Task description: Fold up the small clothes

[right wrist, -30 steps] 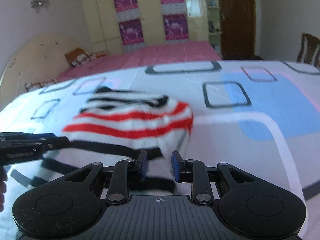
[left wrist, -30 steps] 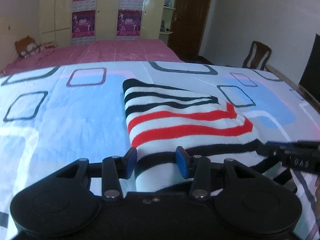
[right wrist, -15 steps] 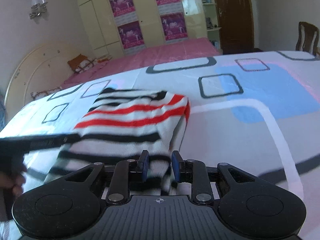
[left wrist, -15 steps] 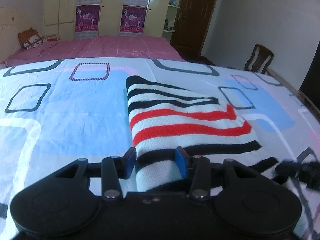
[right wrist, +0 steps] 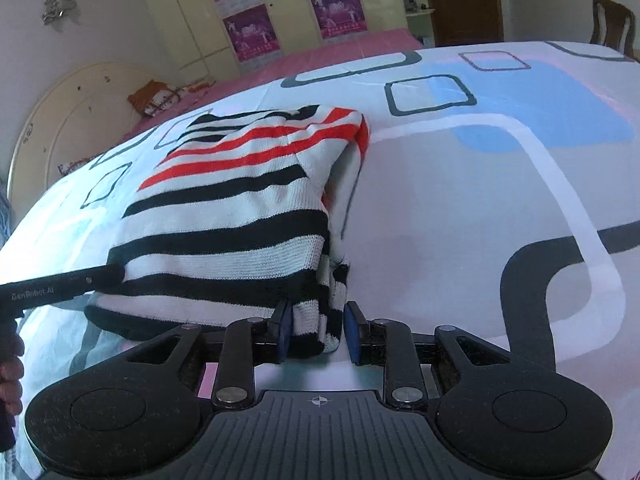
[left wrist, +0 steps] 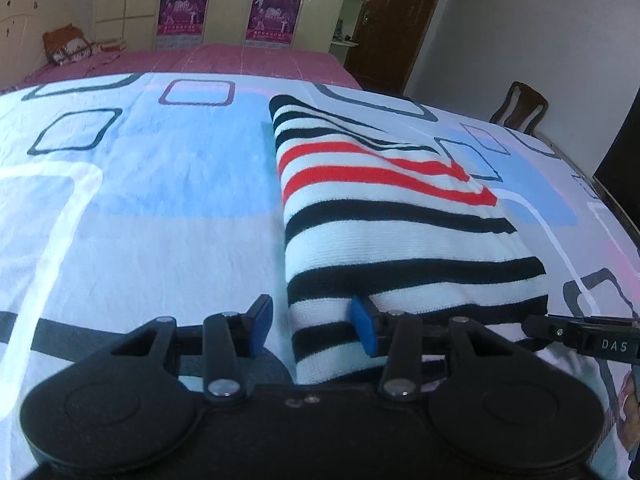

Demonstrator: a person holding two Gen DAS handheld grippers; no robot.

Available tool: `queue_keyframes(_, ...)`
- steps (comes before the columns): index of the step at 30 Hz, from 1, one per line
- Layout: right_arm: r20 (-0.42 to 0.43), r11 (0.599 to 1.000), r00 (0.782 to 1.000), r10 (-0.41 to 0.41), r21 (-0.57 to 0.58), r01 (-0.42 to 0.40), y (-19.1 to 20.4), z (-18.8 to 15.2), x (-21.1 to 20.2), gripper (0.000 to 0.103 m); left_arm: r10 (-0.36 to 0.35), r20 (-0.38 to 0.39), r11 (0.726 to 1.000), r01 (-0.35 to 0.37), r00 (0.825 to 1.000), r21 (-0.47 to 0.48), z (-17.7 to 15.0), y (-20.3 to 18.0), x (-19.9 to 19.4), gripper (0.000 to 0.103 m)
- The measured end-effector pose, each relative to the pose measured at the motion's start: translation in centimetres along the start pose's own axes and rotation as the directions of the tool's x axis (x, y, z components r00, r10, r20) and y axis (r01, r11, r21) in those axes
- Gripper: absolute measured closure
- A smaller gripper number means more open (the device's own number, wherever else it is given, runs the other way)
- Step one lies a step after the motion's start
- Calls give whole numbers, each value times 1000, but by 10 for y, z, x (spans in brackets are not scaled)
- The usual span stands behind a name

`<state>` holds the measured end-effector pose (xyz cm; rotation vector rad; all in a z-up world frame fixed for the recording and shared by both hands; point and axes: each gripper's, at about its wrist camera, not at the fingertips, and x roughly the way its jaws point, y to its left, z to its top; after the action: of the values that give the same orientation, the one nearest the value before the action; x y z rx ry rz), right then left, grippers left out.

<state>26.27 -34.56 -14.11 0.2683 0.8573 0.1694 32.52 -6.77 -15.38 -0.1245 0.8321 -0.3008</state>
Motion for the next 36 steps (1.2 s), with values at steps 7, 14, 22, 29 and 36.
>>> queue_keyframes(7, 22, 997, 997, 71, 28, -72, -7, 18, -16, 60, -42, -5, 993, 41, 999, -110, 16, 12, -7, 39)
queue_keyframes(14, 45, 978, 989, 140, 147, -146, -23, 57, 13, 33, -105, -16, 983, 101, 994, -154, 43, 8, 20, 33)
queue_keyframes(22, 33, 904, 957, 288, 320, -283, -57, 81, 74, 33, -219, -49, 949, 201, 974, -241, 51, 19, 58, 29)
queue_keyframes(29, 37, 885, 940, 339, 326, -332, -60, 84, 83, 63, -228, -15, 949, 219, 973, -226, 51, 15, 52, 50)
queue_keyframes(36, 79, 904, 938, 337, 250, -346, -32, 97, 54, 70, -220, 25, 959, 220, 975, -178, 64, 10, 29, 60)
